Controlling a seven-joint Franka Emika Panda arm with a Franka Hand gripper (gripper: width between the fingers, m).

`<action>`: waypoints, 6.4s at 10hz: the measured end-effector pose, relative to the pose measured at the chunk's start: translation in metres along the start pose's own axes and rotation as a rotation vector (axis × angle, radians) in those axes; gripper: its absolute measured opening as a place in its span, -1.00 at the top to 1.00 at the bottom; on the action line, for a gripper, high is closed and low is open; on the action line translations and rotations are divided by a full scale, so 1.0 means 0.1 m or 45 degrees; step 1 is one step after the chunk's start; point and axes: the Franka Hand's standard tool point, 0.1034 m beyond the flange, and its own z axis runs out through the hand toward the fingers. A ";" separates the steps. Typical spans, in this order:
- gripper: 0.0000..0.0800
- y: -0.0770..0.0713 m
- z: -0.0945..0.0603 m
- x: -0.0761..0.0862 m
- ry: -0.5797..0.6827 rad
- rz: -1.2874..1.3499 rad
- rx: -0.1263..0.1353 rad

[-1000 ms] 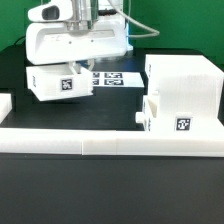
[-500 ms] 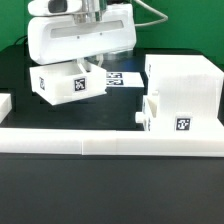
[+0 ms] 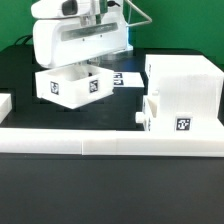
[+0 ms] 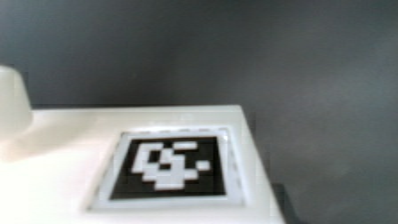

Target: Assemble drawer

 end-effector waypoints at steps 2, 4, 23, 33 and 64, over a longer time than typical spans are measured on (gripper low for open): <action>0.90 0.16 0.00 0.15 -0.017 -0.152 0.030; 0.90 0.19 0.00 0.16 -0.028 -0.333 0.022; 0.90 0.21 -0.05 0.59 -0.057 -0.738 0.074; 0.89 0.11 0.03 0.63 -0.056 -0.744 0.100; -0.46 0.09 0.00 0.75 -0.046 -0.732 0.070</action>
Offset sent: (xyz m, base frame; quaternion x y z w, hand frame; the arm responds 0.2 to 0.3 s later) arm 0.0000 0.0000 0.0000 0.0000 0.0000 -0.1296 0.9916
